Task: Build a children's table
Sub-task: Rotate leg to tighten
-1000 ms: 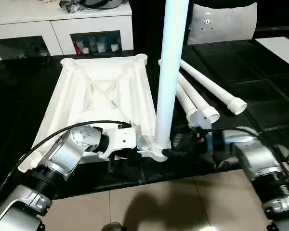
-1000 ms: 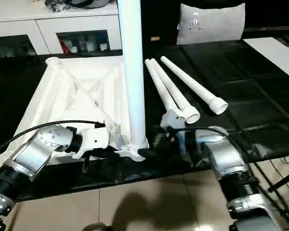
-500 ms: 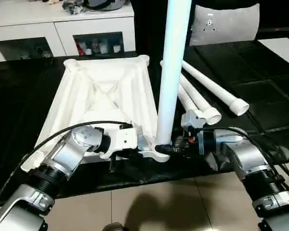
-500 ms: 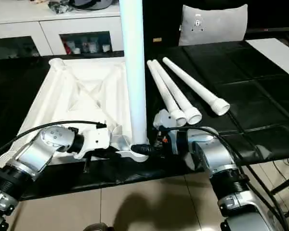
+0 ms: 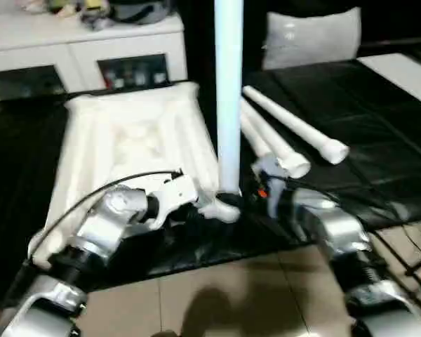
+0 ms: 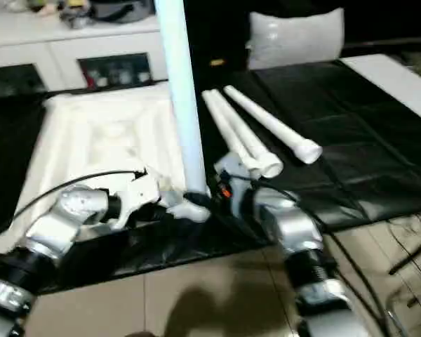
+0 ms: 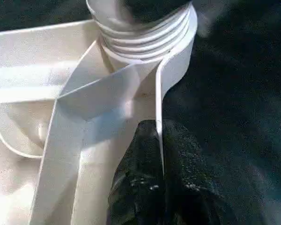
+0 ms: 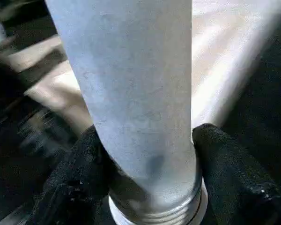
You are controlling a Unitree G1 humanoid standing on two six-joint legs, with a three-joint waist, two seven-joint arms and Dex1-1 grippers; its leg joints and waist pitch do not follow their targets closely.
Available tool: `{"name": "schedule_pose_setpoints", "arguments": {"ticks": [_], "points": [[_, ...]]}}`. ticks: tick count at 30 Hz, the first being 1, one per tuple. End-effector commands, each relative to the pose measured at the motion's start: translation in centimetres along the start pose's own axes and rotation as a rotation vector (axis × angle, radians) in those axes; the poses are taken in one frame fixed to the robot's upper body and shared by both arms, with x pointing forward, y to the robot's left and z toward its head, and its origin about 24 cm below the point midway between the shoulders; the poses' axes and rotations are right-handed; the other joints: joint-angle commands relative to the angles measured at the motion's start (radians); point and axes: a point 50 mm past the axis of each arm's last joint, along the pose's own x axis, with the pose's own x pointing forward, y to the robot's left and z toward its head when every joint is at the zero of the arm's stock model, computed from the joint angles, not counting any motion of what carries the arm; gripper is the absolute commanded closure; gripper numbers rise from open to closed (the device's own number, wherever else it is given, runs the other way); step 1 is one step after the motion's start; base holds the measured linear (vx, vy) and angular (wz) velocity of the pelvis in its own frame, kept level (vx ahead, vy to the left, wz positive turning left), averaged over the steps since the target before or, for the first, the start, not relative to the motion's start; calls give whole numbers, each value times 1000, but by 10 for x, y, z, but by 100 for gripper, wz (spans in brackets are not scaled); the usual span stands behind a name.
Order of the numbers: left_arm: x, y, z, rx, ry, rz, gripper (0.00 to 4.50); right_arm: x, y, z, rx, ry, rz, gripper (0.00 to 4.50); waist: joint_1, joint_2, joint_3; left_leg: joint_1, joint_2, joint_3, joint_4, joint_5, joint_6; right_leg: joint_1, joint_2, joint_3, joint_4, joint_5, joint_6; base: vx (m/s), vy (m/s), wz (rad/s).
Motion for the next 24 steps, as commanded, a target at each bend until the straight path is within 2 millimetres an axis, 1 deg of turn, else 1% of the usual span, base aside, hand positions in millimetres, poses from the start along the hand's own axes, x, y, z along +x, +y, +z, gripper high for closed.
{"name": "schedule_pose_setpoints", "arguments": {"ticks": [1,3,4,5,6,7,8,9,10,11,12,14,15,16,17,18,19,20,21,22,24], "points": [[16,-15,13,-19,-39,0,450,19,12,8,10,6,-13,203,-1,-15,-44,7,51,-21,-79,-259,13,38,-93,60,-104,-309,-167,0,0,0],[21,-18,24,-37,-68,31,450,25,13,8,30,6,-56,203,-3,-13,-45,7,52,-19,-77,-245,19,37,-93,62,-104,-278,-171,0,0,0],[24,-19,31,-37,-87,51,450,27,14,8,41,3,-67,203,-4,-23,-47,3,50,-16,-74,-211,30,40,-94,63,-100,-236,-180,0,0,0],[25,-19,34,-32,-95,63,450,27,13,9,26,-5,-83,203,0,-24,-50,1,49,-14,-69,-169,47,42,-94,62,-99,-189,-185,0,0,0],[26,-19,36,-28,-99,70,450,28,12,9,15,-10,-95,168,3,-22,-50,1,49,-14,-69,-153,53,41,-93,62,-97,-168,-187,0,0,0],[26,-19,38,-28,-96,76,450,27,11,9,20,-16,-108,147,5,-22,-55,-2,49,-13,-66,-120,64,43,-92,62,-91,-111,-191,0,0,0],[25,-19,41,-24,-86,84,450,27,10,10,31,-25,-121,147,6,-22,-57,-3,50,-14,-65,-103,70,44,-92,61,-87,-79,-195,0,0,0],[23,-17,42,-15,-74,94,450,25,9,10,23,-30,-121,133,7,-16,-58,-4,51,-14,-63,-77,83,42,-91,59,-83,-30,-205,0,0,0],[21,-15,42,-9,-65,103,450,23,8,10,14,-33,-122,127,7,-17,-59,-4,53,-14,-62,-72,88,43,-91,58,-81,-13,-210,0,0,0],[18,-14,42,-5,-58,109,450,22,7,10,8,-33,-123,116,9,-14,-59,-5,52,-14,-61,-67,96,43,-90,57,-79,12,-218,0,0,0],[16,-13,40,1,-53,105,450,20,7,10,-2,-41,-116,106,10,-10,-60,-4,53,-16,-61,-66,99,44,-91,56,-77,30,-223,0,0,0],[12,-12,38,12,-39,102,450,16,6,10,-17,-58,-110,93,12,-7,-60,-4,54,-16,-60,-70,101,44,-92,56,-75,49,-228,0,0,0],[11,-12,37,19,-33,100,450,14,5,10,-21,-65,-108,88,12,-9,-60,-4,55,-16,-60,-69,103,45,-91,56,-75,63,-228,0,0,0],[8,-12,35,26,-25,92,450,10,5,11,-23,-84,-99,64,14,-7,-60,-3,56,-17,-60,-69,105,46,-91,55,-74,76,-226,0,0,0],[5,-11,32,41,-14,80,450,4,4,11,-34,-105,-81,55,15,-8,-60,-3,56,-17,-60,-70,108,47,-91,55,-74,84,-223,0,0,0],[5,-11,31,45,-12,77,450,3,4,11,-37,-109,-77,50,16,-9,-60,-3,56,-17,-60,-73,109,47,-91,56,-75,82,-222,0,0,0],[4,-10,30,50,-7,71,450,0,3,11,-46,-113,-69,44,15,-6,-58,-3,55,-16,-61,-84,106,47,-92,55,-76,67,-225,0,0,0],[2,-10,28,60,2,57,450,-4,3,10,-65,-111,-49,44,18,-7,-57,-2,55,-16,-62,-92,103,48,-91,54,-80,53,-220,0,0,0],[-1,-8,25,85,13,32,450,-12,2,8,-91,-102,-19,20,19,-8,-57,-3,54,-16,-62,-107,99,48,-92,55,-82,30,-214,0,0,0],[-1,-8,25,90,15,27,450,-14,1,7,-96,-100,-13,20,20,-8,-56,-2,55,-16,-62,-114,98,47,-93,56,-83,18,-211,0,0,0],[-4,-6,21,101,30,10,450,-21,0,6,-111,-91,14,4,25,-5,-54,1,57,-16,-65,-135,86,44,-90,56,-86,-25,-205,0,0,0]]}}
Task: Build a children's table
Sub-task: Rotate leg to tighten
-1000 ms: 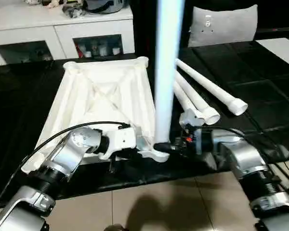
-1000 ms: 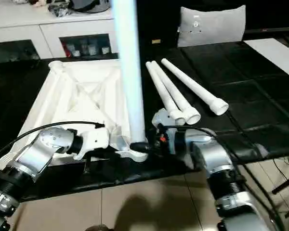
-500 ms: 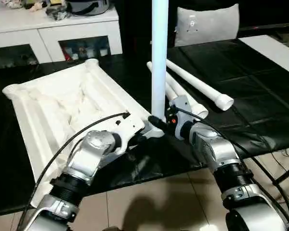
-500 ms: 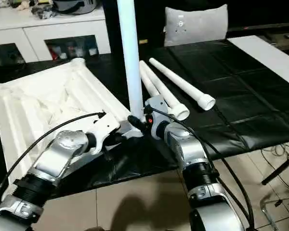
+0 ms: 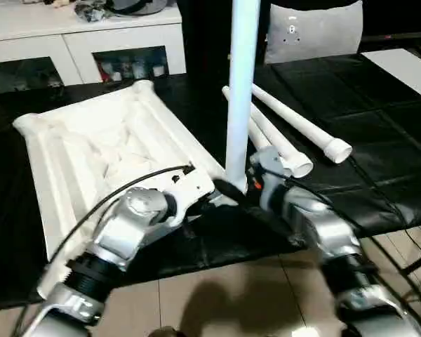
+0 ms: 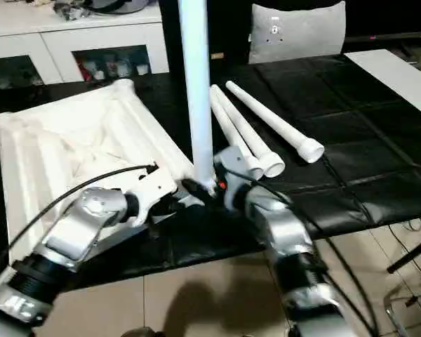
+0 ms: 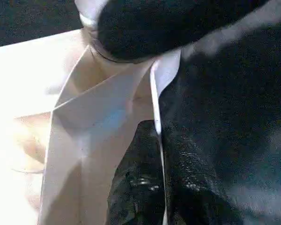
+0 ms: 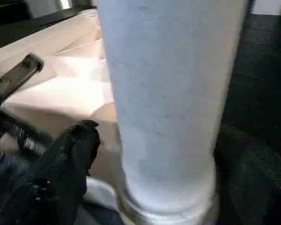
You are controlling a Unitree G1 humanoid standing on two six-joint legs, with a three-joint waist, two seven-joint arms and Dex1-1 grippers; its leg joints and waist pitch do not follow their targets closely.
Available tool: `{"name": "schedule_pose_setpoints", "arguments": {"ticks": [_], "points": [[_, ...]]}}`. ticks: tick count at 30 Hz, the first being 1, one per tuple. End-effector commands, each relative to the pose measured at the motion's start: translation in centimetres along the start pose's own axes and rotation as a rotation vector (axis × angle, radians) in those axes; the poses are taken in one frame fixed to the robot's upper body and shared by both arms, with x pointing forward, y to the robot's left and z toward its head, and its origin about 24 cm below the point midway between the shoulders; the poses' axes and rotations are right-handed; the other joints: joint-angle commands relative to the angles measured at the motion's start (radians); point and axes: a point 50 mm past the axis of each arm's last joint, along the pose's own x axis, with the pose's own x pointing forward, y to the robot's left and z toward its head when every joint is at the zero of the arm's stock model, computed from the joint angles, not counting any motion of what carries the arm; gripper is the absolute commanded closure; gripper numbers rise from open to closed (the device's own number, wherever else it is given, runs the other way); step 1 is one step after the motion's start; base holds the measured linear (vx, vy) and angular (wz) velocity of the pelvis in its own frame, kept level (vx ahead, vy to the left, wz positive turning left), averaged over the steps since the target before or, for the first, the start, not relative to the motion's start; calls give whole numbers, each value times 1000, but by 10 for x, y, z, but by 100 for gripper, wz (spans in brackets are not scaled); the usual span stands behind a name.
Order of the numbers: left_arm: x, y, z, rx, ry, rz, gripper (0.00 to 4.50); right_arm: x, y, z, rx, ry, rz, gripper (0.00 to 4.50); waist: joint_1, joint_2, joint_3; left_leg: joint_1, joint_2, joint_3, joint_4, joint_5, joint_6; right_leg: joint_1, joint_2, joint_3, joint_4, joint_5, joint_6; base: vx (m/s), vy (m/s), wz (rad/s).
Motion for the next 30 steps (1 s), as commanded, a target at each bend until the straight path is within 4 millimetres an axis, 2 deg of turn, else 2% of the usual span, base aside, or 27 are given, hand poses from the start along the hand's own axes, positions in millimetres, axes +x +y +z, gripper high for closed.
{"name": "schedule_pose_setpoints", "arguments": {"ticks": [1,2,4,8,11,14,15,16,21,26,30], "points": [[-3,2,4,78,0,-32,450,-5,2,7,-40,-26,58,4,-3,-1,-59,16,57,-16,-64,-139,69,52,-91,60,-77,-41,-204,0,0,0],[-5,4,3,92,6,-49,450,-12,0,7,-59,-14,87,4,-1,2,-58,17,56,-16,-63,-142,68,50,-90,60,-79,-48,-202,0,0,0],[-8,8,0,131,16,-81,450,-23,-5,8,-86,7,126,4,5,0,-59,16,56,-17,-62,-137,71,52,-89,60,-77,-33,-193,0,0,0],[-13,9,-3,191,27,-170,450,-39,-16,15,-135,48,189,4,4,1,-60,13,52,-16,-59,-130,77,54,-90,58,-77,-26,-204,0,0,0],[-15,7,-3,235,20,-239,450,-47,-21,18,-171,88,227,4,8,1,-63,14,54,-16,-56,-116,84,55,-90,58,-73,-2,-211,0,0,0],[-16,5,-3,252,15,-286,450,-49,-25,21,-206,100,234,4,10,-1,-64,15,56,-15,-55,-109,91,53,-91,57,-69,17,-227,0,0,0],[-16,4,-3,259,14,-307,450,-49,-26,22,-230,107,240,4,9,-7,-63,14,57,-14,-56,-112,92,53,-91,57,-69,11,-230,0,0,0],[-17,2,-4,266,14,-334,450,-49,-26,22,-252,119,252,4,11,-5,-64,14,57,-15,-55,-113,91,53,-93,57,-67,5,-231,0,0,0],[-17,0,-5,315,33,-388,450,-48,-18,20,-258,137,358,4,13,-12,-61,12,56,-13,-55,-112,102,54,-91,57,-69,-17,-228,0,0,0],[-18,1,-8,326,38,-399,450,-42,-5,12,-243,160,473,4,14,-6,-63,14,57,-13,-54,-111,103,52,-91,55,-69,-34,-224,0,0,0],[-18,2,-10,329,42,-402,450,-36,-1,10,-236,160,491,4,16,-4,-64,15,59,-14,-55,-112,98,50,-91,56,-67,-13,-231,0,0,0]]}}
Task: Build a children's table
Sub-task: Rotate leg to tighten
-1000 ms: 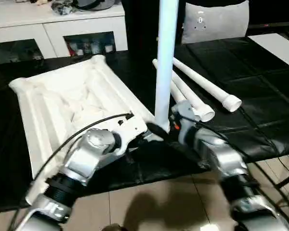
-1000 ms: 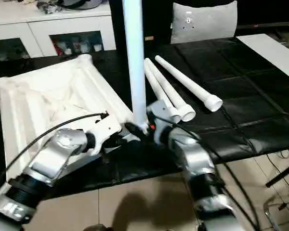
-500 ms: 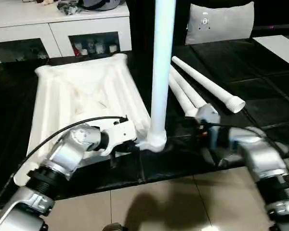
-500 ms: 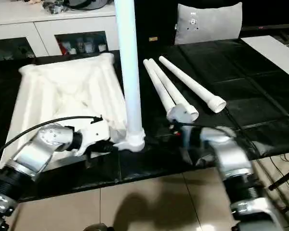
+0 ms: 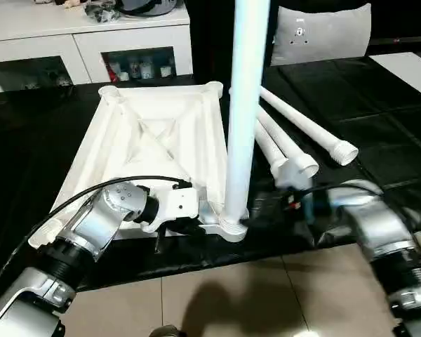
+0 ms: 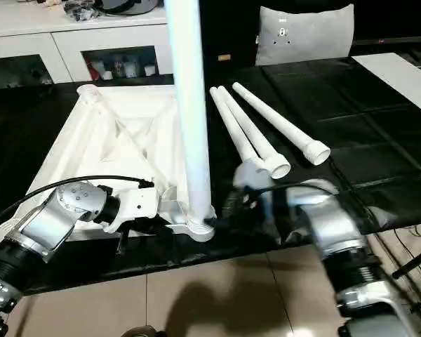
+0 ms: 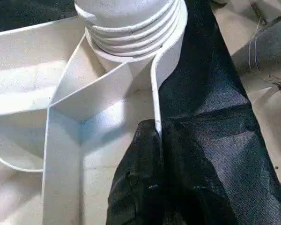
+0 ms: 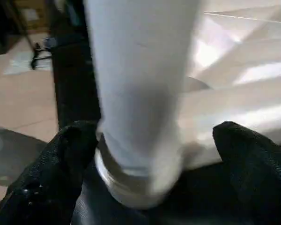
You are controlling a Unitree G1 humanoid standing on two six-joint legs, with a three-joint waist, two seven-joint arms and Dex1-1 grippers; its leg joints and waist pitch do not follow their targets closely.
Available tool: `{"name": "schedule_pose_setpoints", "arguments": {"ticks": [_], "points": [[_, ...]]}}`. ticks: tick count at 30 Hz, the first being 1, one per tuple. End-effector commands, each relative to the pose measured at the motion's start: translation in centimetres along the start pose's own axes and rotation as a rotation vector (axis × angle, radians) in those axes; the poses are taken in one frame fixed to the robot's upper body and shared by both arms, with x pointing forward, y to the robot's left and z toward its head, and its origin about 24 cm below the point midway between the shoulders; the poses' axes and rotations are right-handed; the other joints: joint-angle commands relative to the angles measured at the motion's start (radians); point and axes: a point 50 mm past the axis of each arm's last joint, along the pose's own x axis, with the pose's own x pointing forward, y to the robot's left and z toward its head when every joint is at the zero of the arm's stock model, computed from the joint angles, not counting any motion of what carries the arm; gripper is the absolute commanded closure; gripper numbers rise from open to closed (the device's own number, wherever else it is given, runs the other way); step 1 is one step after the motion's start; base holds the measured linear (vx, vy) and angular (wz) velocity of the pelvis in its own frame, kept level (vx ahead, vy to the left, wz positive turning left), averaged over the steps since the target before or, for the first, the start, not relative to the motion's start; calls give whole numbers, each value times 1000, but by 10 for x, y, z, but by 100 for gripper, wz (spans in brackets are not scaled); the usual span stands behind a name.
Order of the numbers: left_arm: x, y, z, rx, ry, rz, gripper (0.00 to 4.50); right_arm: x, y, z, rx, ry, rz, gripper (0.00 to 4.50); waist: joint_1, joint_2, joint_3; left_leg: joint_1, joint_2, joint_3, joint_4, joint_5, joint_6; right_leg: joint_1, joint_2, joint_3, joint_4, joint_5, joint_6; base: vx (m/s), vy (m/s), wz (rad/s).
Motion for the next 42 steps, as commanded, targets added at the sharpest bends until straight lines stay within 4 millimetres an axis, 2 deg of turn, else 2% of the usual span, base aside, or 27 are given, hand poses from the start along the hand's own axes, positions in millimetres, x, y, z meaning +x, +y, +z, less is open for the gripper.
{"name": "schedule_pose_setpoints", "arguments": {"ticks": [1,13,17,20,23,26,29,30,31,32,33,34,36,40,41,42], "points": [[3,-2,1,41,27,-42,450,1,-1,3,-9,-5,9,4,-2,-5,-65,14,59,-15,-59,-114,93,50,-91,57,-68,-10,-232,0,0,0],[7,-3,-2,46,24,-53,450,11,-1,-2,95,-21,38,99,4,-4,-65,15,59,-15,-59,-124,78,50,-92,57,-68,-19,-230,0,0,0],[9,-4,-3,35,9,-57,450,13,1,-5,137,-26,33,144,6,-4,-65,15,59,-14,-59,-121,76,50,-92,58,-69,-20,-229,0,0,0],[11,-6,-3,-3,-23,-56,450,19,3,-8,177,-35,17,173,6,0,-65,16,61,-15,-60,-124,73,49,-92,57,-67,-15,-230,0,0,0],[12,-8,-4,-54,-50,-32,450,28,4,-9,196,-52,-23,185,3,-2,-61,16,59,-14,-63,-153,63,47,-94,57,-73,-57,-227,0,0,0],[15,-8,-4,-152,-79,46,450,45,-2,-7,244,-87,-152,188,-9,-2,-55,17,57,-16,-72,-200,36,48,-95,58,-83,-160,-210,0,0,0],[20,-4,0,-230,-107,133,450,57,-9,-4,288,-99,-260,189,-36,-7,-47,18,54,-19,-79,-251,7,45,-98,59,-93,-302,-188,0,0,0],[23,-2,3,-274,-124,180,450,62,-14,-3,323,-106,-329,189,-41,-11,-47,20,54,-19,-80,-254,3,43,-97,59,-95,-316,-184,0,0,0],[24,-1,4,-287,-129,198,450,64,-16,-2,336,-107,-353,189,-49,-11,-47,15,52,-21,-80,-247,2,47,-97,58,-95,-319,-180,0,0,0],[28,4,8,-332,-142,268,450,71,-21,-1,379,-105,-429,190,-53,-9,-47,14,51,-21,-80,-245,1,46,-95,59,-94,-316,-179,0,0,0],[28,4,8,-332,-142,268,450,71,-21,-1,379,-105,-429,190,-59,-10,-49,16,52,-21,-79,-241,2,43,-95,60,-95,-300,-183,0,0,0],[36,12,17,-359,-156,349,450,80,-24,3,397,-100,-491,191,-59,-15,-50,17,52,-19,-77,-231,6,43,-96,60,-97,-283,-184,0,0,0],[44,20,31,-358,-196,410,450,88,-24,7,394,-88,-521,191,-60,-17,-53,18,50,-13,-71,-189,23,41,-93,63,-95,-219,-194,0,0,0],[49,23,46,-323,-216,426,450,90,-24,6,372,-66,-534,191,-46,-19,-59,12,50,-12,-65,-116,59,47,-94,62,-85,-113,-197,0,0,0],[49,23,46,-319,-214,426,450,90,-24,5,373,-66,-537,156,-40,-18,-61,11,50,-12,-63,-88,72,48,-92,61,-79,-60,-202,0,0,0],[50,23,48,-309,-208,427,450,88,-25,4,376,-65,-547,135,-39,-17,-61,11,51,-12,-64,-86,74,47,-92,61,-78,-52,-205,0,0,0]]}}
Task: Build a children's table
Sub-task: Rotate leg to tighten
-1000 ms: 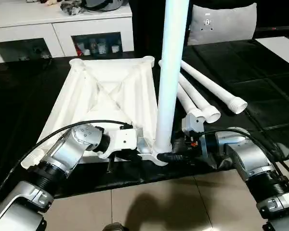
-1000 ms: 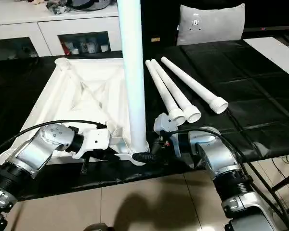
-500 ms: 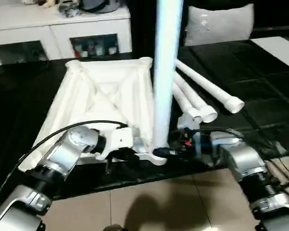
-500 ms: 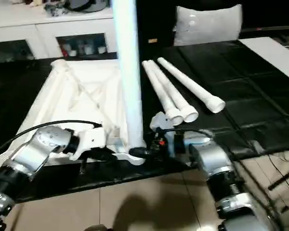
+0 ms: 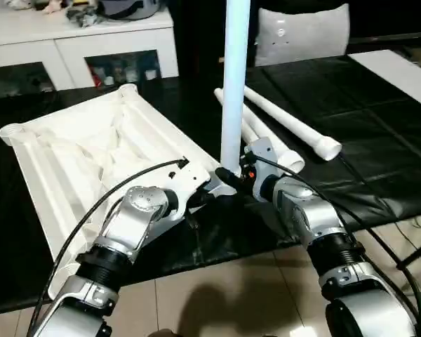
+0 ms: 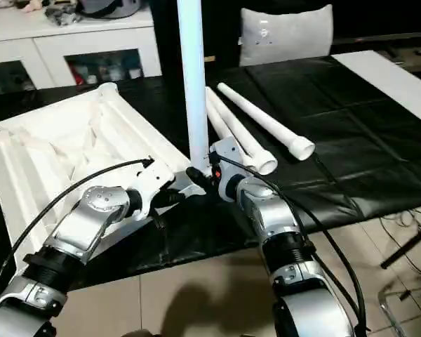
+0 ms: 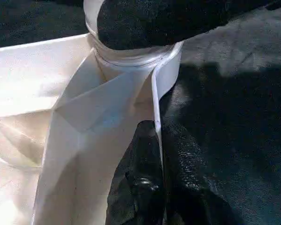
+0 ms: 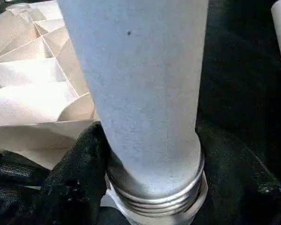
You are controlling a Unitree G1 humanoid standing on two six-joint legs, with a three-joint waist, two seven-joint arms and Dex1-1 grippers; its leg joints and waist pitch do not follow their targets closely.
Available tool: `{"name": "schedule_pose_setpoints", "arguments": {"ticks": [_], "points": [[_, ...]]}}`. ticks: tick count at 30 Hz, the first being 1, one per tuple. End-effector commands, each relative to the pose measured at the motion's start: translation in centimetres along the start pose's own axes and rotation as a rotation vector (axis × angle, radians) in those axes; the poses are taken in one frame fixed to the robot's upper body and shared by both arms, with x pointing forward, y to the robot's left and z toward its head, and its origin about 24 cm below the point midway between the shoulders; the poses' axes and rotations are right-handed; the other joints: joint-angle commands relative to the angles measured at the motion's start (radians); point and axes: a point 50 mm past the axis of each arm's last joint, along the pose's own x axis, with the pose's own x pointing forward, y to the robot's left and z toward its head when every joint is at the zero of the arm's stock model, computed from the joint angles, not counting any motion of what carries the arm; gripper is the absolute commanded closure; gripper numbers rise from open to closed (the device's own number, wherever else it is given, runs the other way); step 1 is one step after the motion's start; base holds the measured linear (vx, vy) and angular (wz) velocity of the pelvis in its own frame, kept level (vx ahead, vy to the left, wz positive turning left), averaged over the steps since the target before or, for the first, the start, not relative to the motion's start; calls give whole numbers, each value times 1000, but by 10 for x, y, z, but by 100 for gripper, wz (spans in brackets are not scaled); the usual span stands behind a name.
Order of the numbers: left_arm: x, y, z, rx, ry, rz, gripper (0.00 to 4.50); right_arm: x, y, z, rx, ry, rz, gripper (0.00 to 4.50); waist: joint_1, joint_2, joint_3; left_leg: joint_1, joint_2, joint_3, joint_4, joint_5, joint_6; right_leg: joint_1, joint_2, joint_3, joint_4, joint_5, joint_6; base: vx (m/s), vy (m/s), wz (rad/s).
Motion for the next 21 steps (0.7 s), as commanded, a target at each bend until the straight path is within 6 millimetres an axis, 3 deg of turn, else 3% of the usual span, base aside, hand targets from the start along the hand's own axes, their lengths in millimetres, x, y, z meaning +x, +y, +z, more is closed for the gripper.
{"name": "schedule_pose_setpoints", "arguments": {"ticks": [1,2,6,11,15,17,21], "points": [[12,-18,34,105,-98,-68,450,10,17,-9,26,29,50,121,4,-12,-59,8,50,-13,-61,-99,82,47,-93,60,-80,-58,-206,0,0,0],[10,-16,32,120,-85,-55,450,6,11,-7,11,11,19,121,6,-7,-59,9,51,-13,-61,-107,80,47,-95,60,-81,-65,-206,0,0,0],[7,-12,28,146,-64,-42,450,0,5,-7,7,4,15,84,11,-4,-60,11,54,-15,-63,-123,68,48,-93,60,-80,-66,-207,0,0,0],[3,2,26,186,-29,0,450,-25,2,-6,-31,-57,40,39,31,-10,-62,11,56,-15,-62,-87,80,51,-93,63,-76,2,-181,0,0,0],[5,11,29,203,-16,29,450,-41,0,-10,-38,-79,8,4,29,-16,-56,9,51,-15,-68,-131,63,52,-93,61,-89,-92,-158,0,0,0],[6,15,30,216,-10,41,450,-49,0,-11,-37,-85,-9,4,26,-12,-57,11,54,-16,-67,-134,54,49,-95,62,-89,-97,-169,0,0,0],[13,25,36,238,-12,75,450,-63,-2,-14,-30,-94,-43,4,29,-14,-58,12,53,-17,-65,-115,59,50,-92,63,-86,-33,-168,0,0,0]]}}
